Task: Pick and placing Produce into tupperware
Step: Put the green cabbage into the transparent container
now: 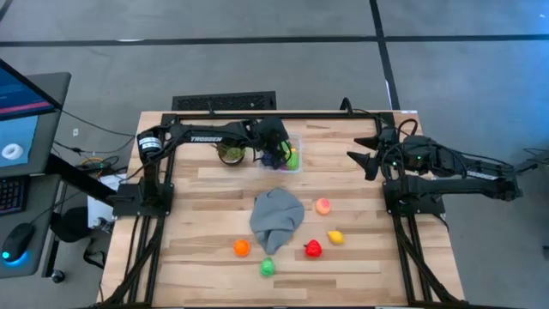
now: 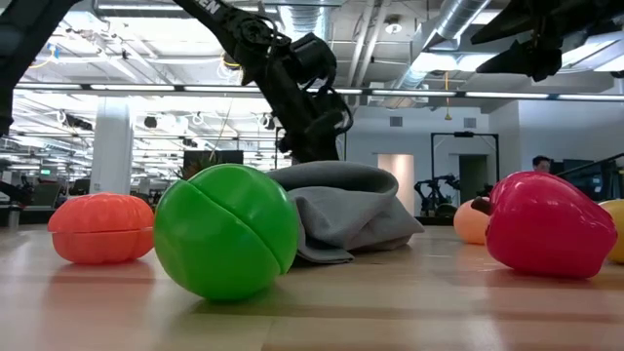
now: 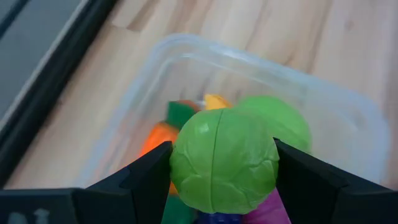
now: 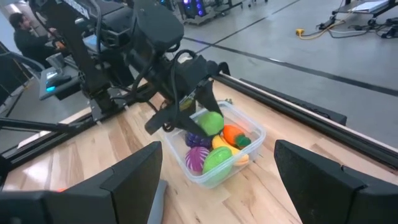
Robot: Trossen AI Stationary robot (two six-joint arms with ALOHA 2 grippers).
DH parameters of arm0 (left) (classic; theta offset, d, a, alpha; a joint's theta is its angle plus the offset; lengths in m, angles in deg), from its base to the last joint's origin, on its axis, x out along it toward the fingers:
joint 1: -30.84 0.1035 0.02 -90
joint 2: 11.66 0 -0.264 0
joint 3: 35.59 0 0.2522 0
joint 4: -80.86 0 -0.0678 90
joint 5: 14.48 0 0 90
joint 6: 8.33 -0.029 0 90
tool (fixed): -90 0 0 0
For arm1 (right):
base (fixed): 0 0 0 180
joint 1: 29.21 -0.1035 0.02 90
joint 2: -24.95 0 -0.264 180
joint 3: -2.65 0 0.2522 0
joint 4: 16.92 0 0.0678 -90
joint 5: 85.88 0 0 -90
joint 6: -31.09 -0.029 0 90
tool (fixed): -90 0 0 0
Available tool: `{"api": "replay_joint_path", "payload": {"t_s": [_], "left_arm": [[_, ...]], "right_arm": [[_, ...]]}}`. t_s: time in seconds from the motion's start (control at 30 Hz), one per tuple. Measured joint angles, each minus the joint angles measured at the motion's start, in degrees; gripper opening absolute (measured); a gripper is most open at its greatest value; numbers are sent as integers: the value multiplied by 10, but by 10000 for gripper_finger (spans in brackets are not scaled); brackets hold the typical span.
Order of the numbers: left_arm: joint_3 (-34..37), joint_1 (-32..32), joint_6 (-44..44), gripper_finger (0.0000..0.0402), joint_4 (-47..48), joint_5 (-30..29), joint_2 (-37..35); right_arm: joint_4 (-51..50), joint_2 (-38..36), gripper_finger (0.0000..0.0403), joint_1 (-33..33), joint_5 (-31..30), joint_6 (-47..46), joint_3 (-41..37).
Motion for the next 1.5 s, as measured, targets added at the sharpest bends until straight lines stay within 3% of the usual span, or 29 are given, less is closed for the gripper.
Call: {"api": "replay_joint_path", "payload": {"t_s": [0.23, 1.5], "left_arm": [[0, 5, -4, 240, -13, -27, 0], [0, 20, 14, 240, -50, -6, 0]], "right_arm": [[0, 0, 333, 0, -1, 8, 0], [0, 0, 333, 0, -15, 11, 0]]}}
